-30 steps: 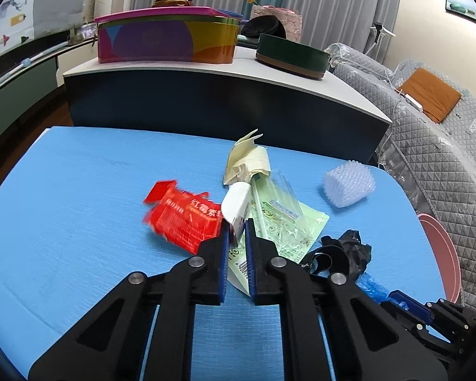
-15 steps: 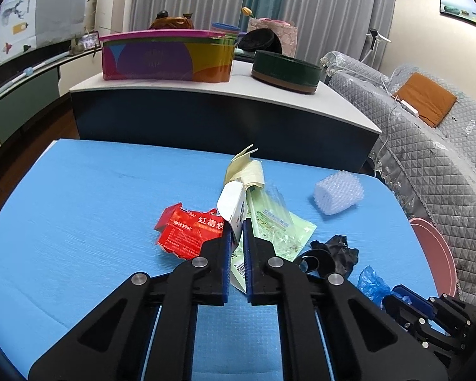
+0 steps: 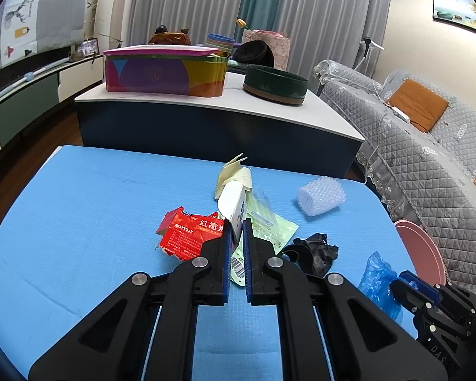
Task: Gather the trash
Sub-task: 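Close the left tool on the red wrapper and white tube while right tool lifts the blue bag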
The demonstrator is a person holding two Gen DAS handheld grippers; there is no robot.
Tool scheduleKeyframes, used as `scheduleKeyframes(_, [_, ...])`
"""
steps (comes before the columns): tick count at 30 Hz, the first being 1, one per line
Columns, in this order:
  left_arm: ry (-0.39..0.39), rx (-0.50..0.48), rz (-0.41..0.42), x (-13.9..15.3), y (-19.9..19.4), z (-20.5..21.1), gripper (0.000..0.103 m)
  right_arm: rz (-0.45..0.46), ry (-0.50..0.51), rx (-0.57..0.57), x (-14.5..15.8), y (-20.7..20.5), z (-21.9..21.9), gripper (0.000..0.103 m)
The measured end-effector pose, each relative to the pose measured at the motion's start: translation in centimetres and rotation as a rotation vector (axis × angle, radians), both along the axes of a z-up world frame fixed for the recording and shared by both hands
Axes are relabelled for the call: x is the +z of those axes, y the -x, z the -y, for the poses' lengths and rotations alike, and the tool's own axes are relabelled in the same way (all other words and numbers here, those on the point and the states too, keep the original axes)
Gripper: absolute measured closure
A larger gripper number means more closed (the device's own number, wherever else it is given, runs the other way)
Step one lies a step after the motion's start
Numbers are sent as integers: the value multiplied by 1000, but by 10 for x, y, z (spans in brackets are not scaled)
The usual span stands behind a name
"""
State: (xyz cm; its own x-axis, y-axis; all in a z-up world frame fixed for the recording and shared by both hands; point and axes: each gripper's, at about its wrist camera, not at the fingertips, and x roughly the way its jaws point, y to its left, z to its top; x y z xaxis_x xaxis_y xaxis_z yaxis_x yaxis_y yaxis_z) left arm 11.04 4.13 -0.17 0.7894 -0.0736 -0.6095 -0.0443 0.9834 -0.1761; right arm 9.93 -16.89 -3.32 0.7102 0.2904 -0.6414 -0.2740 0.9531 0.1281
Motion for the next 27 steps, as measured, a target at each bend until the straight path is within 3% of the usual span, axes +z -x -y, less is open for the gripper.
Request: scheduleKeyframes(27, [-19, -70, 49, 26, 45, 45, 96, 110, -24, -97, 48, 36, 53, 87])
